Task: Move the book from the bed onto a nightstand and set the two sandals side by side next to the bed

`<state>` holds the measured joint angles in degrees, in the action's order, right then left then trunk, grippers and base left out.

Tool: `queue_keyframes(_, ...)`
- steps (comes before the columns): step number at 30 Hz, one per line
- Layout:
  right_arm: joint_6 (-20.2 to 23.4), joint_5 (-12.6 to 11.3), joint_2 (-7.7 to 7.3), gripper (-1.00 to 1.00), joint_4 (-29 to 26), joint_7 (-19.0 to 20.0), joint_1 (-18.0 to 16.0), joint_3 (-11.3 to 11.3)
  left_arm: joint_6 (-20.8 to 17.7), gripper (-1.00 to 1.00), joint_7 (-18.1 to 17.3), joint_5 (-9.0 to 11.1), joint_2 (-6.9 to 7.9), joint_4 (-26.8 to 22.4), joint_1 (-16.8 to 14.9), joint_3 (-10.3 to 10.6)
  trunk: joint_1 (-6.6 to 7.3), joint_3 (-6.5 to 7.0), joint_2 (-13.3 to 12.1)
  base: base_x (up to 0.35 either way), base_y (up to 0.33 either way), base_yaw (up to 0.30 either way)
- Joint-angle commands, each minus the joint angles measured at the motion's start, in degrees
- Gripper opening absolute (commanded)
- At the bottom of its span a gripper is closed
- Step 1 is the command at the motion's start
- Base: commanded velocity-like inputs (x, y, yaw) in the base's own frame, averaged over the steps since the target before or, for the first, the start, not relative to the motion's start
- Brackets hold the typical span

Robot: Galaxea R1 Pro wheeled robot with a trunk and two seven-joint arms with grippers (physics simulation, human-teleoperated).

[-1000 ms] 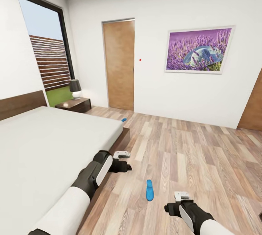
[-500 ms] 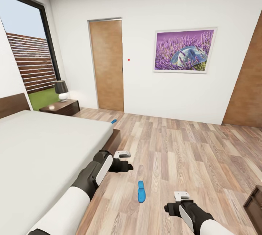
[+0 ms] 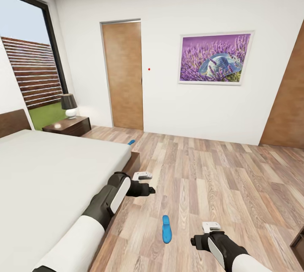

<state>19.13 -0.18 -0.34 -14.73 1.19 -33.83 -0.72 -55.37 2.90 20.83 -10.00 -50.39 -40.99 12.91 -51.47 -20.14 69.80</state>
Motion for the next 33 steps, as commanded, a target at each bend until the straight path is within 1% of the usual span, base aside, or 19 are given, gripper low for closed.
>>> queue_keyframes(1, 0.35, -0.01, -0.01, 1.0, -0.12, 0.12, -0.01, -0.07, -0.22, 1.0, 0.31, 0.33, 0.0, -0.23, -0.04, 0.03, -0.01, -0.07, 0.04, 0.058, 0.029, -0.003)
queue_keyframes(7, 0.38, -0.01, -0.01, 1.0, -0.12, 0.12, -0.01, -0.07, -0.29, 1.0, 0.34, 0.28, 0.0, -0.84, -0.05, 0.01, -0.01, -0.07, 0.04, 0.018, 0.009, -0.001)
queue_keyframes(17, 0.38, 0.01, -0.01, 1.0, -0.12, 0.12, -0.01, 0.01, -0.35, 1.0, 0.35, 0.26, 0.0, -1.02, -0.18, -0.14, -2.21, -1.87, 4.05, 0.004, 0.002, 0.0)
queue_keyframes(18, 0.38, 0.01, -0.01, 1.0, -0.12, 0.12, -0.03, 0.01, -0.54, 1.0, 0.35, 0.51, 0.0, -0.97, -2.4, -0.22, -2.43, -2.04, 4.45, 0.0, 0.0, 0.0)
queue_keyframes(24, 0.6, 0.01, -0.01, 1.0, -0.12, 0.12, -0.42, 0.01, -2.0, 1.0, 0.35, 1.92, 0.0, -0.62, -7.03, -0.31, -3.74, -3.12, 6.86, 0.0, 0.0, 0.0)
queue_keyframes(25, 1.1, -0.01, 0.01, 1.0, -0.12, 0.12, -1.2, 0.01, -2.43, 1.0, 0.35, 2.48, 0.0, -0.34, -9.14, -0.32, -3.96, -3.3, 7.26, 0.0, 0.0, 0.0)
queue_keyframes(26, 1.43, -0.01, 0.02, 1.0, -0.12, 0.12, -1.58, 0.01, -2.52, 1.0, 0.35, 2.6, 0.0, -0.15, -9.82, -0.35, -4.18, -3.48, 7.66, 0.0, 0.0, 0.0)
queue_keyframes(30, 4.05, 0.0, 0.06, 1.0, -0.09, 0.14, -3.41, 0.01, -2.76, 1.0, 0.35, 2.99, 0.0, 1.58, -12.89, -0.43, -5.06, -4.2, 9.26, 0.0, 0.0, 0.0)
queue_keyframes(31, 5.89, 0.0, 0.07, 1.0, -0.07, 0.17, -4.48, 0.0, -2.81, 1.0, 0.35, 3.31, 0.0, 2.94, -14.74, -0.47, -5.28, -4.38, 9.67, 0.0, 0.0, 0.0)
queue_keyframes(33, 7.8, 0.01, 0.07, 1.0, -0.06, 0.18, -5.52, 0.01, -2.84, 1.0, 0.35, 3.9, 0.0, 4.63, -16.91, -0.52, -5.72, -4.74, 10.47, 0.0, 0.0, 0.0)
